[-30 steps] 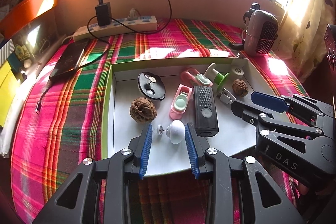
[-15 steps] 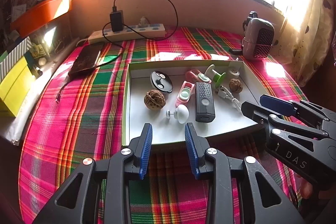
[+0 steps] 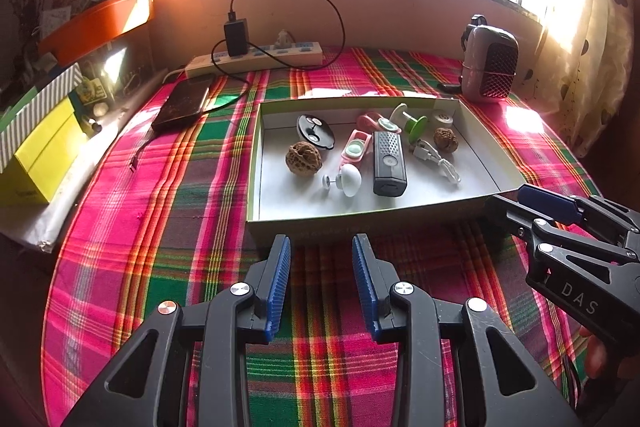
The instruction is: Organize objects
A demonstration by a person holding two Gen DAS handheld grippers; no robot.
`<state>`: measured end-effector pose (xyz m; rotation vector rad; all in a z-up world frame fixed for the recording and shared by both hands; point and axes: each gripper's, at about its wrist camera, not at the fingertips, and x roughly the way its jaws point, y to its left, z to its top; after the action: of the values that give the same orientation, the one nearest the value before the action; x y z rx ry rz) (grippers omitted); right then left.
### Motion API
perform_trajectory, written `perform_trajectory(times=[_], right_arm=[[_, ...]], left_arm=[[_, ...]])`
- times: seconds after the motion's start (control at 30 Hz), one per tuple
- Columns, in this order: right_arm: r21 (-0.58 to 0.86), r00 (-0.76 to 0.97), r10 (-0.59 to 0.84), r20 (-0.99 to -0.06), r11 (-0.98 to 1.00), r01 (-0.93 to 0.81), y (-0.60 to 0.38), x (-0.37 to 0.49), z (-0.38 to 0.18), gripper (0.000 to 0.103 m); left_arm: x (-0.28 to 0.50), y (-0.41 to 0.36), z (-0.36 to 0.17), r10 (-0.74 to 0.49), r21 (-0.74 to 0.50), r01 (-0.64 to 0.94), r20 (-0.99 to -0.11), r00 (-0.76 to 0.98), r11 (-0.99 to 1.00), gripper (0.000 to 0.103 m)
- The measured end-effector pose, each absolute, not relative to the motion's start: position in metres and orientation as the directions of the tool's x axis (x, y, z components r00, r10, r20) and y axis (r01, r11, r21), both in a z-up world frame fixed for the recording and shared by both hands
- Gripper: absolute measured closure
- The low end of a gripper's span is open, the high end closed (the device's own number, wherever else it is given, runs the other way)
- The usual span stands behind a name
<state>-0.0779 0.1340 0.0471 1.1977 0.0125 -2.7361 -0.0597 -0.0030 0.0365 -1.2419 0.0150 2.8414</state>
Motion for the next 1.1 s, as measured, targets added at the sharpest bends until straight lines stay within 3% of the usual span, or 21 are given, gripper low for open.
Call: perform_trajectory(times=[0.53,1.0,1.1], right_arm=[[0.025,-0.612,-0.072,-0.788,-0.996,0.085,0.144,-0.058,0.017,0.062],[-0.007,-0.607,-0.019,-0.794,-0.999,0.041,0.154,-0.051,0.010,0.062],[-0.025,-0.608,0.006,-0.794,-0.999,0.022,0.156,-0.049,0.008,0.048]], left_arm=[[-0.038,0.000,0.003,0.005,0.023,-0.037,-0.793,-0.610,-0.999,0.073],[-0.039,0.003,0.002,0.008,0.003,-0.018,-0.781,-0.624,-1.000,0.072],[-0.040,0.002,0.002,0.005,-0.002,-0.006,-0.778,-0.628,-1.000,0.072]])
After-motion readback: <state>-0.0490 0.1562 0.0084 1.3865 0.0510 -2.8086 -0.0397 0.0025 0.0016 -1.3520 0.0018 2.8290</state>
